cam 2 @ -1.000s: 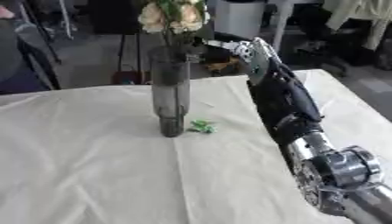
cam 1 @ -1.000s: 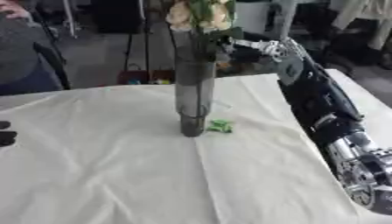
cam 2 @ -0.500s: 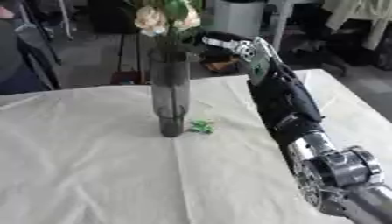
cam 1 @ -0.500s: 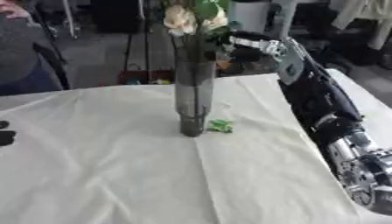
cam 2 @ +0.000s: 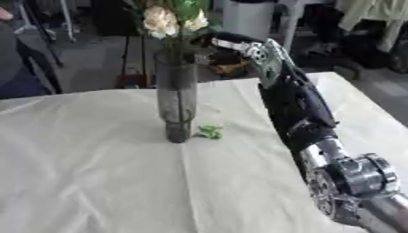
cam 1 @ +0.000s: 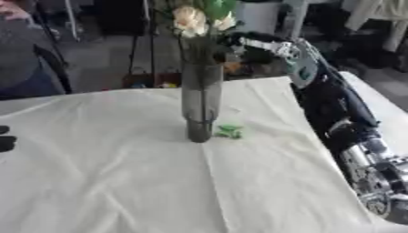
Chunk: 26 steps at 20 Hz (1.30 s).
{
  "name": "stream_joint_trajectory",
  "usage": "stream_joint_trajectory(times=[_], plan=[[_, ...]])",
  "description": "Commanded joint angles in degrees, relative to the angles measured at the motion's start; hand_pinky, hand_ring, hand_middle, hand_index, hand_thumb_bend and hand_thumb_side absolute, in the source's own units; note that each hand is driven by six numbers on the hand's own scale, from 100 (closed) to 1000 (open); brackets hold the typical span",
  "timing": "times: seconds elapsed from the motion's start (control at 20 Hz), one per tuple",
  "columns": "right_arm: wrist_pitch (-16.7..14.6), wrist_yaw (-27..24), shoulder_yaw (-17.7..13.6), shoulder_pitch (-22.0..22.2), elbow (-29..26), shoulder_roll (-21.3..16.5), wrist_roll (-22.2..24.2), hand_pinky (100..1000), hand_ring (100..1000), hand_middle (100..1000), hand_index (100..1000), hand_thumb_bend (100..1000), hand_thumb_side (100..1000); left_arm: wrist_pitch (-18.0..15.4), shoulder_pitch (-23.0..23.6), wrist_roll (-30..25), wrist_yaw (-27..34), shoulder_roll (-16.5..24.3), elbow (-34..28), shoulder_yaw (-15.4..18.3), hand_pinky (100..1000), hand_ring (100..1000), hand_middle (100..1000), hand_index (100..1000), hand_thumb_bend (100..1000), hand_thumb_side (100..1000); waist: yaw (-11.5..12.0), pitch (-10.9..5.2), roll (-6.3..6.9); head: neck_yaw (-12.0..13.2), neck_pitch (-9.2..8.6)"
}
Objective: Arrange flowers into the vase.
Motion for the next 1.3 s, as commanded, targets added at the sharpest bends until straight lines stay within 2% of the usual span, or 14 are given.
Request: stream_joint_trajectory(times=[0.05,0.75,1.3], plan=[[-0.47,-1.57,-0.31,-0.61,-2.43,-2.80,-0.05,1000,967,963,1000,554,1000,-0.15,-0.24,0.06,-0.20,1.92,-0.68,0.64,758,728,726,784,727,964,-0.15,-0.68,0.13,0.22,-0.16],[-1.63,-10.56,-0.55,5.84,-7.92,-10.18,-1.05,1000,951,931,1000,529,999,-0.17,-0.01,0.57,-0.53,2.07,-0.52,1.02,758,734,727,783,728,964,-0.32,-0.40,-0.37,1.09,-0.13],[-0.22,-14.71,-1.48,9.23,-10.98,-12.24,-1.96,991,939,905,995,501,990,-0.26,0.12,0.80,-0.67,2.06,-0.58,1.22,758,735,726,782,727,963,-0.43,-0.31,-0.35,1.54,-0.24]])
